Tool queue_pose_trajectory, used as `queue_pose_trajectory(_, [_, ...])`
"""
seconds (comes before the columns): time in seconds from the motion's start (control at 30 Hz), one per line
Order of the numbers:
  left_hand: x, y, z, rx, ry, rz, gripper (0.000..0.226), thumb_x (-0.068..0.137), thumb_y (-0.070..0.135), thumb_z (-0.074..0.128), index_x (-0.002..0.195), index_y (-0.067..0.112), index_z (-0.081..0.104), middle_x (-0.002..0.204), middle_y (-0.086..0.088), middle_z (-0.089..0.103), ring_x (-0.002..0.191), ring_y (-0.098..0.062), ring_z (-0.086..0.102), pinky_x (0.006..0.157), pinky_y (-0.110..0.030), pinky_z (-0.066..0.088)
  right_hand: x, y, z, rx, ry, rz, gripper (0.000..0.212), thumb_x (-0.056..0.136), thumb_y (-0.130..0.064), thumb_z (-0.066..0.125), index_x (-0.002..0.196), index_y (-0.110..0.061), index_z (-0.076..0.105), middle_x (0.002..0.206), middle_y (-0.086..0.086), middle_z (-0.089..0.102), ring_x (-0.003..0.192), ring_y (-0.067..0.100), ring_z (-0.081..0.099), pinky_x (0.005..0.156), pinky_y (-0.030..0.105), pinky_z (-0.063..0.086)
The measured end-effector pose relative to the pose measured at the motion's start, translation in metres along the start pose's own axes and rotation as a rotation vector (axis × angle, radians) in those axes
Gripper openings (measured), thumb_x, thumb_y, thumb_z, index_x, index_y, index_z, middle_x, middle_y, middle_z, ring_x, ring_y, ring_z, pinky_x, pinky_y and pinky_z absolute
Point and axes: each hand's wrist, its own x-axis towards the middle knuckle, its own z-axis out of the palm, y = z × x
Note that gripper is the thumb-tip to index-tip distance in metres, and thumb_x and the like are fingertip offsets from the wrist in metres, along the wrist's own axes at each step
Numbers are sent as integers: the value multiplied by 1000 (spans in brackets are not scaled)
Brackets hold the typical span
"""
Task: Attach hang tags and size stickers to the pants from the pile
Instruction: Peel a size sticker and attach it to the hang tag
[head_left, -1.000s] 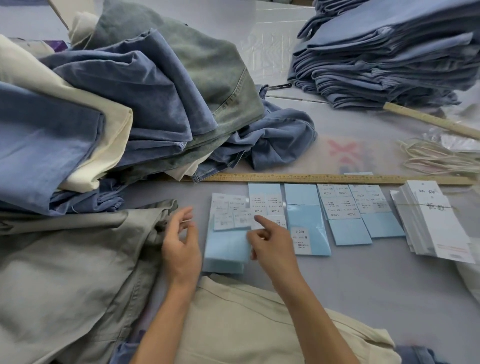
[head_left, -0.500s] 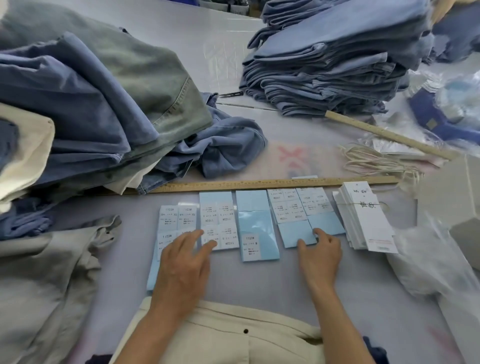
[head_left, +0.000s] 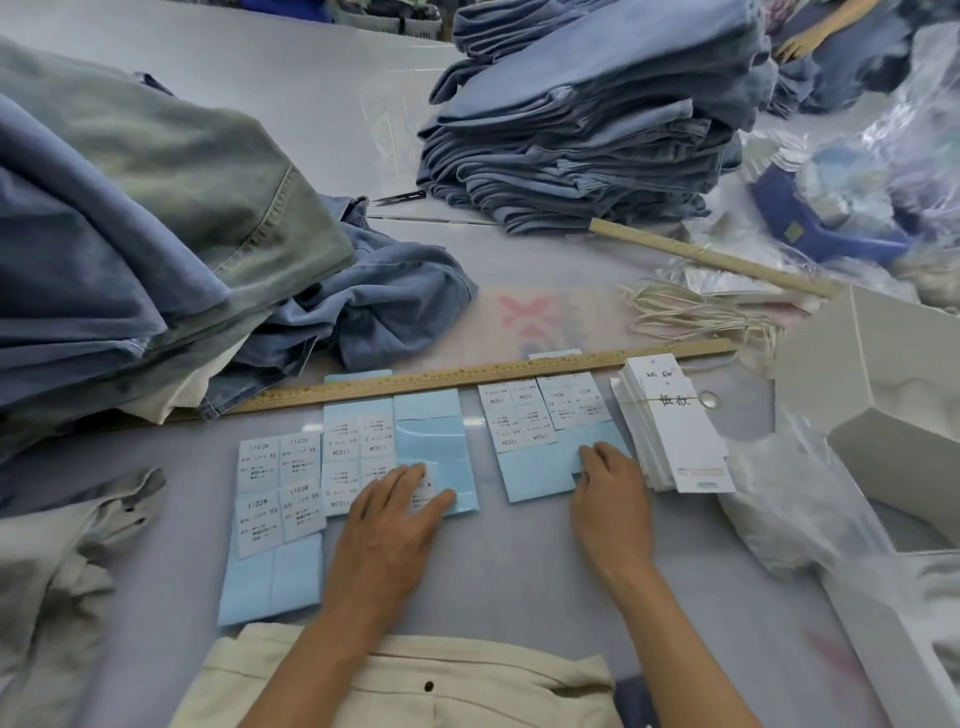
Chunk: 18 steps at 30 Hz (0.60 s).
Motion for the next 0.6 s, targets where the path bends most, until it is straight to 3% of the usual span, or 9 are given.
queue_pose_trajectory(0.13, [3, 6, 0, 15, -2, -16, 47, 79, 0, 81, 121, 19, 73, 136, -21, 61, 129, -40, 57, 106, -55, 48, -19, -1, 4, 10, -3, -22, 43, 91, -1, 61, 134, -7, 61, 143, 12, 55, 129, 37, 49, 98, 46, 46])
queue_pose_trajectory(0.3, [7, 18, -5, -74, 88, 51, 45, 79, -5, 65, 118, 15, 74, 131, -18, 64, 122, -37, 62, 102, -52, 51, -30, -2, 9, 105, 185, -15, 28, 84, 6, 70, 111, 0, 73, 120, 19, 66, 110, 42, 60, 87, 49, 51])
queue_pose_trajectory(0.37, [11, 26, -6, -123, 47, 116, 49, 77, -6, 73, 120, 17, 74, 133, -16, 64, 122, -36, 62, 101, -50, 52, -28, -4, 6, 163, 229, 78, 30, 90, -7, 71, 119, -1, 69, 125, 18, 63, 117, 39, 56, 96, 48, 48])
queue_pose_trajectory(0.43, [14, 33, -4, -147, -44, 154, 53, 79, 6, 81, 128, 25, 71, 140, -12, 61, 130, -34, 58, 105, -50, 49, -23, -7, 3, 150, 144, 223, 53, 92, -30, 71, 138, -8, 55, 135, 13, 55, 125, 33, 47, 100, 47, 42])
queue_pose_trajectory(0.5, [16, 38, 1, -154, -141, 148, 51, 91, 25, 73, 139, 35, 61, 152, -6, 51, 142, -29, 47, 115, -49, 37, -18, -9, 0, 108, 62, 340, 77, 87, -49, 72, 147, -16, 40, 138, 11, 49, 128, 31, 42, 97, 47, 39])
queue_pose_trajectory(0.6, [14, 38, 13, -166, -246, 103, 47, 105, 43, 38, 153, 43, 40, 167, 3, 25, 156, -19, 17, 126, -41, 2, -9, -5, -6, 125, -34, 432, 92, 78, -58, 77, 148, -17, 34, 140, 15, 47, 132, 33, 39, 98, 49, 37])
